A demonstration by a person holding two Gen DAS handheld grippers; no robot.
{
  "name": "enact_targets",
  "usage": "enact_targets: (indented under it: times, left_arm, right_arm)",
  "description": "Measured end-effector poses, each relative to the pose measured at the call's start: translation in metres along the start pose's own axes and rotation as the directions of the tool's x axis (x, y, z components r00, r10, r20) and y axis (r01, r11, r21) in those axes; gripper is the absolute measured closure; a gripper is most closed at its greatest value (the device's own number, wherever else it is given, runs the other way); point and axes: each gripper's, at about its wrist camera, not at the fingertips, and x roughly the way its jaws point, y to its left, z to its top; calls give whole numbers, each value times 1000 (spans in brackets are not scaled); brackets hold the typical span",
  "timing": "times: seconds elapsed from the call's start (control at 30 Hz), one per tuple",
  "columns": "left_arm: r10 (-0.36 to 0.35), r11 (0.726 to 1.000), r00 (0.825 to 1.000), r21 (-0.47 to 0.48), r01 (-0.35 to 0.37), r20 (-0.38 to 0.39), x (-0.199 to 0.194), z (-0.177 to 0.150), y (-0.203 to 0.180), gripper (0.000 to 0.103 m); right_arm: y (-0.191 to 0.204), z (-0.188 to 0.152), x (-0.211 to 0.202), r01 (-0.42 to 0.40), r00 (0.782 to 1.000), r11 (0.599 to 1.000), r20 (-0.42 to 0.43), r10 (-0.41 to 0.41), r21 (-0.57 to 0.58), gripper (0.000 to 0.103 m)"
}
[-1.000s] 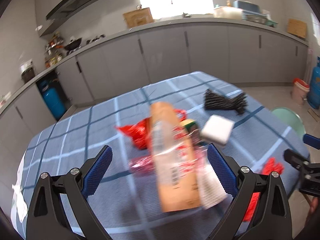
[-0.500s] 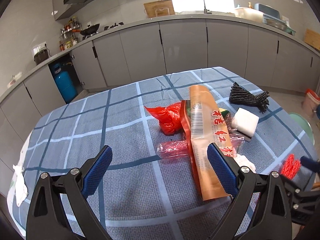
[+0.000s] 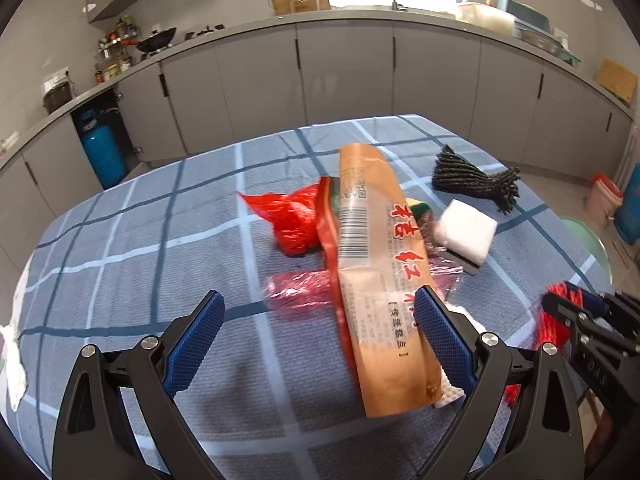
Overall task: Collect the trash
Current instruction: 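Grasp the orange snack bag with the left gripper while the right grasps the red mesh net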
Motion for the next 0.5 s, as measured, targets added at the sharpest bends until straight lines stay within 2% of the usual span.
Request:
enact_targets:
  times: [0.03,0.07,0.1,0.13,0.2,0.27,0.4,0.43,0.47,0.5]
  left_arm:
    - [-10,1000,1000,1,10,-7,3,0,-2,11]
    - [-18,1000,1000,2,18,-14,6,0,-4,16]
    - [-31,1000,999,4,31,-21,8,-1,-6,20]
    - [-49,999,998,7,50,-25,9,-1,-8,27]
    - [-74,997,997,13,75,-27,8,-3,-12,36]
    - [-106,994,994,21,106,-25,6,-4,-16,53]
    - [-125,992,992,34,125,-21,4,-6,-20,66]
    - [-126,991,992,37,126,-17,3,-6,-20,76]
    - [-127,991,992,38,127,-13,2,-6,-19,82]
    - [-129,991,992,33,129,-11,2,-6,-18,83]
  right_arm:
    - [-3,2,-2,9,1000,1000,18,-9,11,69]
    - [-7,3,-6,8,999,1000,31,-8,27,51]
    - [-10,4,-11,3,999,999,46,-5,44,37]
    - [-13,4,-15,7,999,998,54,-10,55,34]
    - [-15,2,-19,14,999,997,45,-17,71,33]
    - [-15,-3,-19,0,1000,996,14,-2,90,33]
    - [-8,-15,-14,-18,999,994,-29,21,108,35]
    - [-6,-15,-13,-26,999,994,-37,30,110,35]
    - [-5,-16,-12,-32,998,993,-43,37,115,36]
    - [-3,-17,-11,-41,998,992,-49,47,116,36]
